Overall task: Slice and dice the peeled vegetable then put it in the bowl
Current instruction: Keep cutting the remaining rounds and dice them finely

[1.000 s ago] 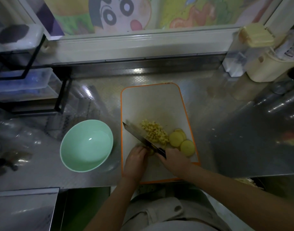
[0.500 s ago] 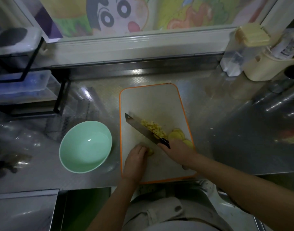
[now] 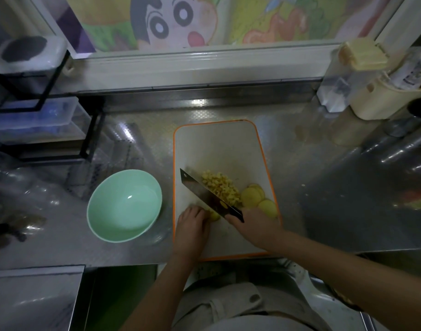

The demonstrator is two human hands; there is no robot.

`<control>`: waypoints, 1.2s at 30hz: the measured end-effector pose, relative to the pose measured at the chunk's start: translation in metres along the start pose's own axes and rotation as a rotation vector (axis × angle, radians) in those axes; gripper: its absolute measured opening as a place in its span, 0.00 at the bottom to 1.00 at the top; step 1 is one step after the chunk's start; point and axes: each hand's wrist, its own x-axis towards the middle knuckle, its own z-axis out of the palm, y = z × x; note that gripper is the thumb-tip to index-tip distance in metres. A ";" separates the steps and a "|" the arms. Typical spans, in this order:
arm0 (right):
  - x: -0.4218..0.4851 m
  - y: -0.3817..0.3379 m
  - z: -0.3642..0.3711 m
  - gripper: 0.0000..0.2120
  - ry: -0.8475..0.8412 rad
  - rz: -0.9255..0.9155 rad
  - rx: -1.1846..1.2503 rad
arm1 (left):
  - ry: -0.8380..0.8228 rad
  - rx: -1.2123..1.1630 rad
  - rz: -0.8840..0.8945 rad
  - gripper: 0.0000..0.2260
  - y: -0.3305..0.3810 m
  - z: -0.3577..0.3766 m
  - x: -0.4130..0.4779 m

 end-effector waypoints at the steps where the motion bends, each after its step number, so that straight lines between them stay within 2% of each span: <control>1: 0.000 0.000 0.001 0.20 0.002 0.000 0.002 | 0.000 0.000 0.001 0.11 -0.001 0.000 0.000; 6: 0.000 -0.001 0.004 0.20 -0.009 0.010 -0.004 | -0.002 -0.021 -0.012 0.11 -0.001 0.001 0.003; 9: 0.000 -0.003 0.004 0.20 -0.012 0.015 -0.034 | -0.014 -0.051 -0.027 0.05 -0.002 0.003 0.004; 19: -0.004 -0.014 0.001 0.21 -0.021 0.019 -0.114 | -0.030 -0.072 -0.033 0.05 -0.004 0.006 0.004; 33: 0.006 -0.007 0.020 0.20 0.015 0.033 -0.073 | -0.015 -0.061 -0.011 0.05 -0.006 0.008 0.005; 36: 0.009 -0.005 0.028 0.19 0.029 0.005 -0.112 | -0.031 -0.060 -0.004 0.09 -0.006 0.007 0.005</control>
